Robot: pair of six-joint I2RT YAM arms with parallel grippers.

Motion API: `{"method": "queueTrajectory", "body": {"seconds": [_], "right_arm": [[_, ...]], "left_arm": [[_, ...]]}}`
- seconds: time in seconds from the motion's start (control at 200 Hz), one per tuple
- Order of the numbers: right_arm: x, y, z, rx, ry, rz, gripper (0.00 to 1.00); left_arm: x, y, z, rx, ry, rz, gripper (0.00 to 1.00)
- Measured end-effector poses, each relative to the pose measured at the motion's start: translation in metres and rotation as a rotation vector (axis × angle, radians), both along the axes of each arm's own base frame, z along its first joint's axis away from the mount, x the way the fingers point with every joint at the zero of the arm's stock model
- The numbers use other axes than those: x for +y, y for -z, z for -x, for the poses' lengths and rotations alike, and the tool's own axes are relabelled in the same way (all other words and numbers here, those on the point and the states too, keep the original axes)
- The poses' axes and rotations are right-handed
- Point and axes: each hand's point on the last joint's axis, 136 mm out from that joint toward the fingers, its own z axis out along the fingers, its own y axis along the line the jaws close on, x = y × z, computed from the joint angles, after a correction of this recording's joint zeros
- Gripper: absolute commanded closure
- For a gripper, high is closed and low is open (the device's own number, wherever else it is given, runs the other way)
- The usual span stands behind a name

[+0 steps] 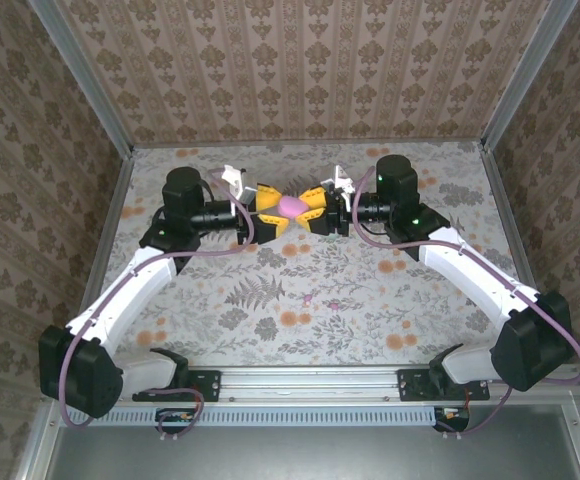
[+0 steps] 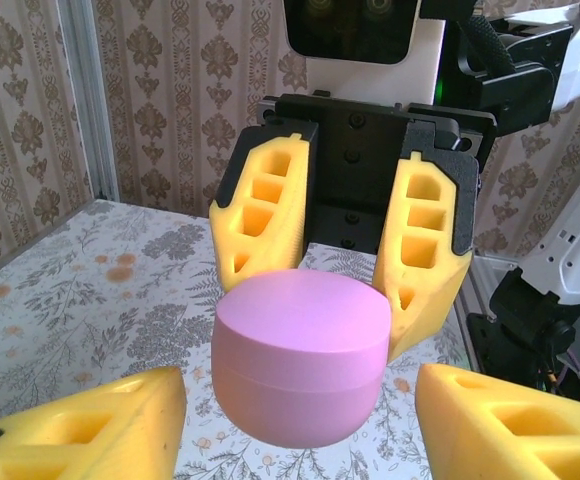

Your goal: Insert the wireless bluetooth earbuds into the charging case

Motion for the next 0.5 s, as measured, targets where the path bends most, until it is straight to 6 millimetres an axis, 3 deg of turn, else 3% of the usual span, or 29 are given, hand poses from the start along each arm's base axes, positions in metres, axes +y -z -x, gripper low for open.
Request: {"method": "queueTrajectory", "body": {"seconds": [0.305,0.5], "right_arm": [[0.0003,0.0009,-0.0006,0.002,0.000,0.001,0.66],[0.0010,0.0018,-0.0021,0.008,0.001,-0.001,0.66]], "left_arm": [[-0.0019,-0.0028,-0.0005,-0.009,0.006,0.002,0.46],[-0.0028,0.0016,0.0001,0.001,0.009,-0.010,0.44]]}}
